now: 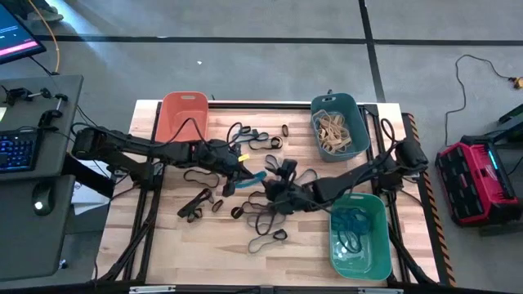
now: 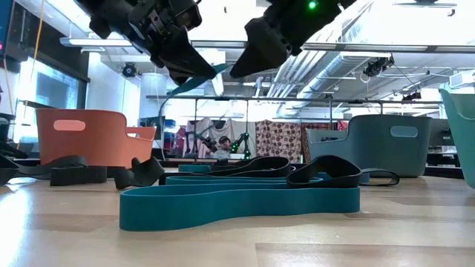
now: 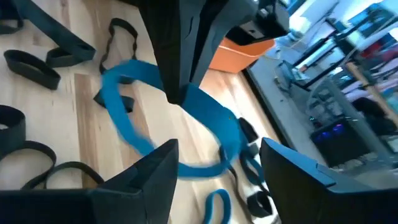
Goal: Sort rubber bands into baskets
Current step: Put the blue rubber band into the green bin
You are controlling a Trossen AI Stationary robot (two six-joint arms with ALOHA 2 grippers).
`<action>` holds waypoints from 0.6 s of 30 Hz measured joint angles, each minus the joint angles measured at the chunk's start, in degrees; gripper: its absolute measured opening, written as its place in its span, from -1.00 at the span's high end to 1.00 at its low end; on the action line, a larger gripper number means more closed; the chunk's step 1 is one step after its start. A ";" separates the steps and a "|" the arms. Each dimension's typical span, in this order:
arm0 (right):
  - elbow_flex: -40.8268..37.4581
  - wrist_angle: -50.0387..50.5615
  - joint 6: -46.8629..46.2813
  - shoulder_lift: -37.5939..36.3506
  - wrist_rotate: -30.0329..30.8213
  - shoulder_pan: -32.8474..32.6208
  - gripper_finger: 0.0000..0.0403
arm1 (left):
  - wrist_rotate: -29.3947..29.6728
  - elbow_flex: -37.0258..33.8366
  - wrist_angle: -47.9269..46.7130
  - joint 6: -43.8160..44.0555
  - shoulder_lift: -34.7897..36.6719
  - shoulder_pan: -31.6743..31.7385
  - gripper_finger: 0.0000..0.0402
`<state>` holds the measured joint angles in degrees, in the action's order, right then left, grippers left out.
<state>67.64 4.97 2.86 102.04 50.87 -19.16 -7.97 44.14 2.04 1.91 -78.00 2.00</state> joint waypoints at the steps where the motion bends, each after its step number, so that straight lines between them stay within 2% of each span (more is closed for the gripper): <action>1: 0.00 0.13 -0.01 0.00 1.35 -0.53 -0.07 | 0.00 0.00 0.03 0.00 0.00 -0.01 1.00; 5: 0.00 0.15 0.14 0.00 4.27 -1.60 -0.07 | -0.46 0.00 0.76 0.49 0.00 -0.04 1.00; 13: 0.00 -0.01 1.42 0.00 3.47 0.43 -0.07 | -0.70 0.00 1.33 1.30 0.00 -2.35 1.00; 15: 0.00 -0.09 2.71 0.00 2.24 1.02 -0.07 | -0.72 0.00 1.46 1.63 0.00 -2.88 1.00; 18: 0.00 -0.36 3.60 0.00 -3.64 2.20 -0.06 | -0.72 0.00 2.30 2.01 0.00 -3.34 1.00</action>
<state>67.64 4.62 6.46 102.04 47.23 -16.96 -8.69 44.14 4.35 3.92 -78.00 -1.34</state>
